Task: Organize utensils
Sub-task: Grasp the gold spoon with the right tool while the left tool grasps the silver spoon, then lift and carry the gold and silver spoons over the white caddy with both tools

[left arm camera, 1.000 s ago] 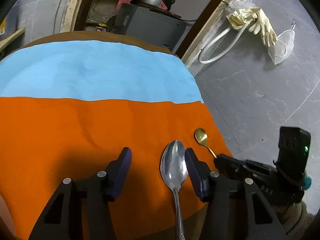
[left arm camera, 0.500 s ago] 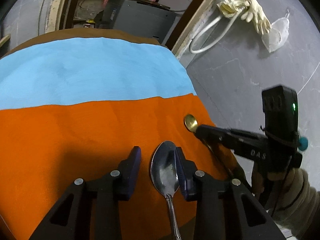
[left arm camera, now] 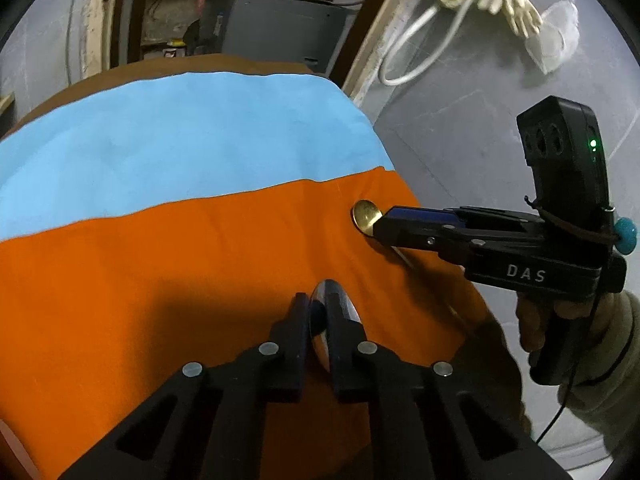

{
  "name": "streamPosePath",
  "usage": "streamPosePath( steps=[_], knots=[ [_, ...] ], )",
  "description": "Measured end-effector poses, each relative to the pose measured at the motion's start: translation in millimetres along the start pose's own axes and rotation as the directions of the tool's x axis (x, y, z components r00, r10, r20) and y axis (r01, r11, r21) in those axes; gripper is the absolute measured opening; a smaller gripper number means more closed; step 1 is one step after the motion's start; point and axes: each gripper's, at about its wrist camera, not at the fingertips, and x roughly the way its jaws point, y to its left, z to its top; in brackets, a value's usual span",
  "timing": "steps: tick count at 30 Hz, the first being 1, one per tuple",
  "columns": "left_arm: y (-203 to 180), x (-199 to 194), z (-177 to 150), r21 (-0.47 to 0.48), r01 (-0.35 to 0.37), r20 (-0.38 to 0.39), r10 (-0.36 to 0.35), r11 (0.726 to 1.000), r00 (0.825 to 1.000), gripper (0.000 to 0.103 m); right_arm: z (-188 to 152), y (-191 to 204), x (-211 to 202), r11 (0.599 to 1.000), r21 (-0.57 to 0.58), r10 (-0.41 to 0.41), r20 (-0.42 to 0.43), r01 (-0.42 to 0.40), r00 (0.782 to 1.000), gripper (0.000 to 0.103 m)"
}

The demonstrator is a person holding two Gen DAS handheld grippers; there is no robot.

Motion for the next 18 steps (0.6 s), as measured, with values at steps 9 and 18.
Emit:
streamPosePath(
  steps=[9,18],
  knots=[
    [-8.1,-17.6,-6.8,-0.034,-0.044,0.066,0.047,0.998,0.997,0.002,16.0,-14.1,12.0,0.998,-0.026,0.062,-0.032,-0.062,0.998,0.024],
    [0.5,-33.4,-13.1,-0.102,-0.095,0.109,0.106,0.99,0.988,0.002,11.1,-3.3,16.1,0.998,-0.06,0.02,-0.093,-0.026,0.995,0.007]
  ],
)
